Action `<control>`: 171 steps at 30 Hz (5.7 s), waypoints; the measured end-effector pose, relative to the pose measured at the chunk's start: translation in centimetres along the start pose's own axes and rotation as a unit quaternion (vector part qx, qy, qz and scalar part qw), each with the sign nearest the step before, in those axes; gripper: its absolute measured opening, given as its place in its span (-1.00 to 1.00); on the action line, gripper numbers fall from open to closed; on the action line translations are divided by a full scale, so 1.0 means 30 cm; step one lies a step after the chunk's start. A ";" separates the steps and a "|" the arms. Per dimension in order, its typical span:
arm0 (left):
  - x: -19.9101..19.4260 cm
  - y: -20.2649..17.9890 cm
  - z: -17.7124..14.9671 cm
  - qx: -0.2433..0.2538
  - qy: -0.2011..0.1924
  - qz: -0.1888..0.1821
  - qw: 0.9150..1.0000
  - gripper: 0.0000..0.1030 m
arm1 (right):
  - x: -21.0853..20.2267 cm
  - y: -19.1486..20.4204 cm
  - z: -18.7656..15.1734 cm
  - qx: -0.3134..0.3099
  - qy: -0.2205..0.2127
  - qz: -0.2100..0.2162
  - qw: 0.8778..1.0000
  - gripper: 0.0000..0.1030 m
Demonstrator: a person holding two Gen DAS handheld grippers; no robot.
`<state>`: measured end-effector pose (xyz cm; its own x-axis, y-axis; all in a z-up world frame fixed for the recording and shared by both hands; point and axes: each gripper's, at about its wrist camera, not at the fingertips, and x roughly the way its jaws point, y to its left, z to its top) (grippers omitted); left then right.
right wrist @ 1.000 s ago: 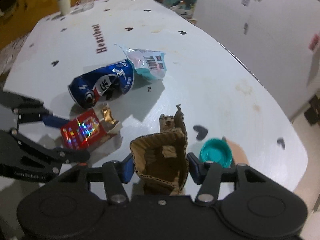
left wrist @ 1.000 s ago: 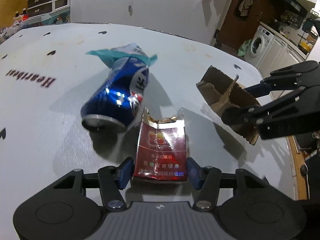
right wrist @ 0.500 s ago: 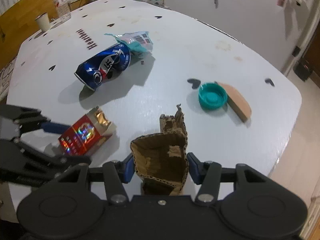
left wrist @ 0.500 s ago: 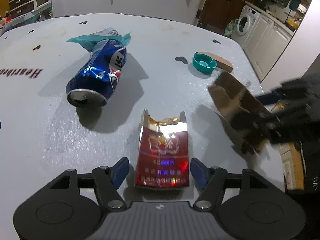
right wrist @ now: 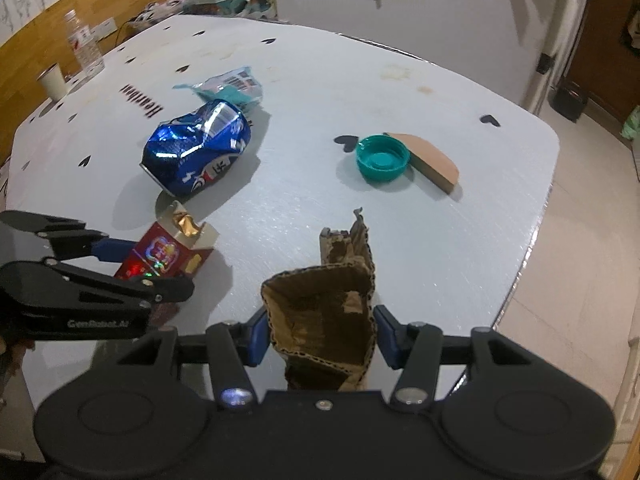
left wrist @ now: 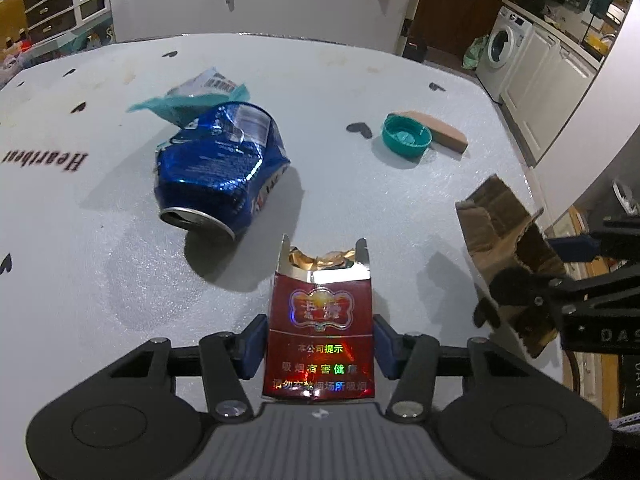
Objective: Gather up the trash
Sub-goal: 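Carry the red box and cardboard piece over the trash bin, then open the left tool and the right tool to drop both items into the bin, then move both open tools away from the bin back toward the table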
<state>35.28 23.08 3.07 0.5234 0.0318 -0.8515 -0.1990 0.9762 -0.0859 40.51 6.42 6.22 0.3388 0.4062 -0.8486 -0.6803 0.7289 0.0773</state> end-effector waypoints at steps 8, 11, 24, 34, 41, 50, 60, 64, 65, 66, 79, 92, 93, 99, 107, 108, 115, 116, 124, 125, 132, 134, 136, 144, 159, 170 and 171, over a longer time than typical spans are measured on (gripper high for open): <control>-0.093 -0.033 0.015 -0.003 -0.023 0.004 1.000 0.05 | -0.070 -0.027 -0.039 0.040 -0.020 -0.007 0.999 0.04; -0.121 -0.055 0.019 0.003 -0.033 0.002 0.999 0.05 | -0.105 -0.039 -0.060 0.053 -0.030 -0.013 0.998 0.04; -0.169 -0.283 0.001 0.044 -0.050 -0.020 0.998 0.05 | -0.258 -0.202 -0.237 0.121 -0.059 -0.058 0.989 0.04; -0.146 -0.592 -0.027 0.086 -0.044 -0.050 0.994 0.05 | -0.382 -0.414 -0.432 0.165 -0.062 -0.084 0.981 0.04; -0.095 -0.817 -0.060 0.120 -0.026 -0.076 0.990 0.05 | -0.444 -0.567 -0.585 0.198 -0.057 -0.100 0.973 0.04; 0.034 -1.021 -0.123 0.143 0.024 -0.089 0.986 0.05 | -0.453 -0.762 -0.808 0.249 -0.029 -0.111 0.962 0.04; 0.247 -1.185 -0.199 0.162 0.082 -0.087 0.980 0.05 | -0.351 -0.945 -1.019 0.292 0.020 -0.110 0.950 0.05; 0.354 -1.197 -0.245 0.154 0.109 -0.079 0.979 0.05 | -0.245 -0.983 -1.062 0.305 0.043 -0.089 0.947 0.04; 0.376 -1.194 -0.255 0.150 0.114 -0.076 0.979 0.05 | -0.219 -0.986 -1.070 0.304 0.047 -0.084 0.948 0.04; 0.398 -1.189 -0.267 0.147 0.119 -0.075 0.979 0.05 | -0.183 -0.988 -1.076 0.303 0.052 -0.077 0.948 0.05; 0.730 -1.130 -0.359 0.083 0.145 -0.089 0.982 0.05 | 0.224 -0.927 -1.163 0.282 0.090 -0.019 0.955 0.06; 0.965 -1.153 -0.425 0.055 0.148 -0.087 0.984 0.06 | 0.386 -0.853 -1.205 0.200 0.092 -0.025 0.975 0.03; 0.972 -1.154 -0.428 0.057 0.146 -0.083 0.984 0.06 | 0.392 -0.853 -1.206 0.199 0.092 -0.023 0.976 0.03; 1.003 -1.143 -0.445 0.053 0.155 -0.073 0.984 0.12 | 0.397 -0.883 -1.221 0.198 0.090 -0.012 0.976 0.02; 0.974 -1.122 -0.446 0.052 0.147 -0.079 0.985 0.37 | 0.388 -0.904 -1.248 0.202 0.096 0.002 0.975 0.03; 0.965 -1.120 -0.446 0.054 0.145 -0.078 0.985 0.37 | 0.386 -0.913 -1.245 0.205 0.098 0.007 0.974 0.03; 0.907 -1.095 -0.427 0.047 0.131 -0.078 0.987 0.40 | 0.422 -0.885 -1.232 0.204 0.090 0.048 0.974 0.18; 0.902 -1.091 -0.425 0.045 0.129 -0.081 0.987 0.41 | 0.422 -0.881 -1.229 0.202 0.089 0.054 0.974 0.24; 0.855 -1.095 -0.417 0.053 0.119 -0.084 0.988 0.56 | 0.421 -0.853 -1.218 0.189 0.099 0.024 0.977 0.39; 0.851 -1.095 -0.417 0.054 0.118 -0.085 0.988 0.57 | 0.417 -0.856 -1.218 0.191 0.098 0.021 0.976 0.39; 0.834 -1.078 -0.415 0.051 0.116 -0.078 0.989 0.57 | 0.380 -0.884 -1.212 0.187 0.087 -0.025 0.978 0.36; 0.836 -1.073 -0.418 0.051 0.118 -0.073 0.989 0.57 | 0.365 -0.910 -1.204 0.189 0.086 -0.040 0.977 0.44; 0.840 -1.064 -0.421 0.050 0.121 -0.068 0.989 0.57 | 0.367 -0.917 -1.197 0.189 0.089 -0.057 0.976 0.70; 0.854 -1.056 -0.431 0.055 0.136 -0.060 0.987 0.57 | 0.347 -0.905 -1.183 0.188 0.090 -0.054 0.977 0.85; 0.825 -1.053 -0.434 0.074 0.148 -0.054 0.985 0.89 | 0.189 -0.967 -1.198 0.260 0.052 -0.067 0.962 1.00; 0.718 -1.061 -0.426 0.101 0.145 -0.056 0.983 1.00 | 0.097 -0.956 -1.201 0.288 0.036 -0.106 0.951 1.00; 0.704 -1.063 -0.425 0.104 0.142 -0.056 0.983 1.00 | 0.088 -0.953 -1.201 0.291 0.033 -0.108 0.950 1.00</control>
<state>42.10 -10.10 -18.76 0.2733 -0.1112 -0.9555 0.0368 0.9938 -0.1051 37.44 -33.20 -17.10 0.3743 0.1912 -0.9074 -0.1181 0.9804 0.1578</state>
